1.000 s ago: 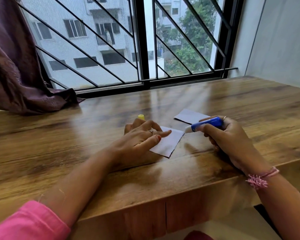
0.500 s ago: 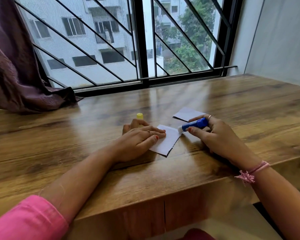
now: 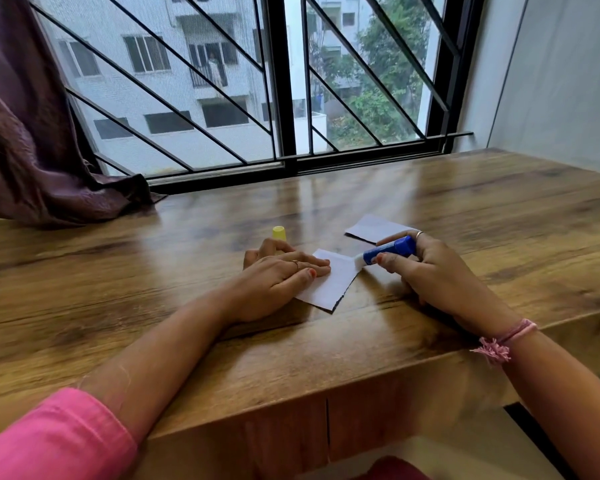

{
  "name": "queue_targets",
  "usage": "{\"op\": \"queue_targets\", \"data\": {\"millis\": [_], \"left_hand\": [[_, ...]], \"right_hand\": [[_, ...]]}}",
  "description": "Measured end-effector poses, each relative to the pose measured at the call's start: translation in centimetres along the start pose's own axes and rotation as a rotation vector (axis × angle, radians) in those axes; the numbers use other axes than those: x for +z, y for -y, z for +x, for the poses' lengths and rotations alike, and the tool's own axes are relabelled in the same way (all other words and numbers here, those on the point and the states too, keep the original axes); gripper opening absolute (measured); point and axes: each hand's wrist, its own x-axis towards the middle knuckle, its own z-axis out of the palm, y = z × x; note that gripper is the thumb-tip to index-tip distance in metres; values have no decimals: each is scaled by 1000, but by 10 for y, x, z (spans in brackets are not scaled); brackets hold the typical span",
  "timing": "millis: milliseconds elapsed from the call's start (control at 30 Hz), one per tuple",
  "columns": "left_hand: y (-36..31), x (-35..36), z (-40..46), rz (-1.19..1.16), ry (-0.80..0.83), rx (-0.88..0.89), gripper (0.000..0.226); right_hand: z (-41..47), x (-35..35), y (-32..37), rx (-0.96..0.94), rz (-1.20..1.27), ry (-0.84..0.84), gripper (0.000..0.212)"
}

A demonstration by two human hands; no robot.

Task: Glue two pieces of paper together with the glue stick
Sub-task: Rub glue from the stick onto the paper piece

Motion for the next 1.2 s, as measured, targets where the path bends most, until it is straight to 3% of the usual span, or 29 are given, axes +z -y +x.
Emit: {"op": "queue_targets", "data": {"millis": [200,367,500,667,833,967,1200], "left_hand": [[0,0,0,11,0,7,50],[2,1,0,6,3,8,49],[1,1,1,3,-5,19,48],[-1,0,1,-5,-7,21,46],[-3,-1,2,11,-11,15,47],[-3,-1,3,27,-12,25,45],[-7,-3,3,89,-14,17,34]], "right_hand": [[-4,1,4,-8,12,77,15],[-4,0,7,24,46,8,12],[-8,0,7,-22,37,109,11],[-4,0,6,-5,54,28,10],[-10,1,9,-90,24,165,10],[-4,0,4,-72,24,56,9],[-13,0,10,-215,-37,195,18]]}}
